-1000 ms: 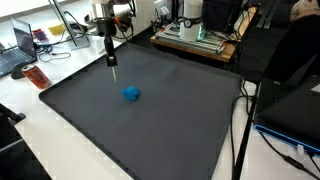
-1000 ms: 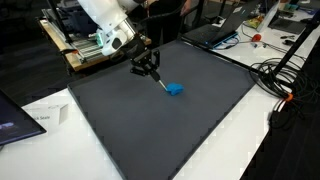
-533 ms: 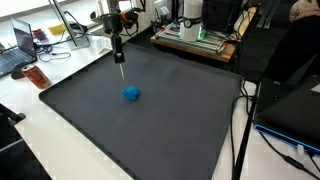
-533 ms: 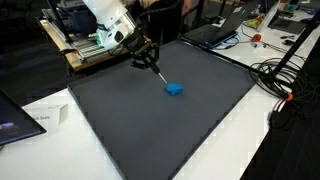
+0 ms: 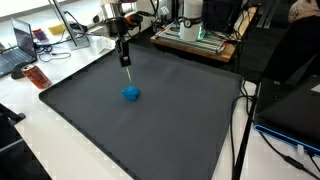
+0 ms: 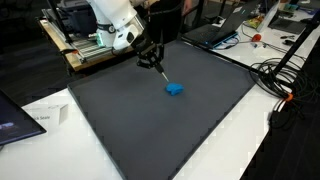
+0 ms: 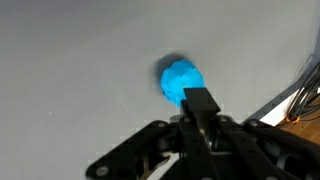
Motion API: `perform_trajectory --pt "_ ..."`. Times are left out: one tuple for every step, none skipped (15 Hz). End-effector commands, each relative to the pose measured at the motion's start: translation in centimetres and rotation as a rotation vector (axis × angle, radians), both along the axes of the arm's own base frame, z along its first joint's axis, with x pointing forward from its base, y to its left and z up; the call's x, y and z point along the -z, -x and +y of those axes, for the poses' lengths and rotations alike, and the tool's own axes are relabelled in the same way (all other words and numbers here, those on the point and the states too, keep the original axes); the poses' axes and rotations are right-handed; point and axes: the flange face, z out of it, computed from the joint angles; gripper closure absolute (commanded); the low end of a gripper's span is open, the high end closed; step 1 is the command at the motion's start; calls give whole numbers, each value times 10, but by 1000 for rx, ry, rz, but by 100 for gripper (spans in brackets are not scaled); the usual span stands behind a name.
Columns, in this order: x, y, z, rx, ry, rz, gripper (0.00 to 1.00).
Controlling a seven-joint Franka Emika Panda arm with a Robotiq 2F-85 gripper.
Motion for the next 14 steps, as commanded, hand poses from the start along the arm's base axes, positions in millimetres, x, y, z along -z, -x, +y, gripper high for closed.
perform_trajectory --pt "5 -7 -1 -14 17 32 97" --pt "6 -9 -1 -18 18 37 97" --pt "8 -11 -2 -16 20 41 97" --pt "10 -12 -2 -14 22 42 97" --pt "11 -14 -2 -15 21 46 97" --pt "13 -16 -2 -17 20 49 97" --pt "15 -18 -1 -17 25 52 97" --pt "17 -20 0 -19 23 58 97" --pt "19 -22 0 -14 28 58 97" --pt "20 -24 1 -10 25 60 97" --pt "22 -25 2 -11 21 65 97" --pt "24 -27 3 -11 19 69 97" --pt "26 -28 5 -10 17 73 97" --pt "29 -29 7 -13 17 79 97"
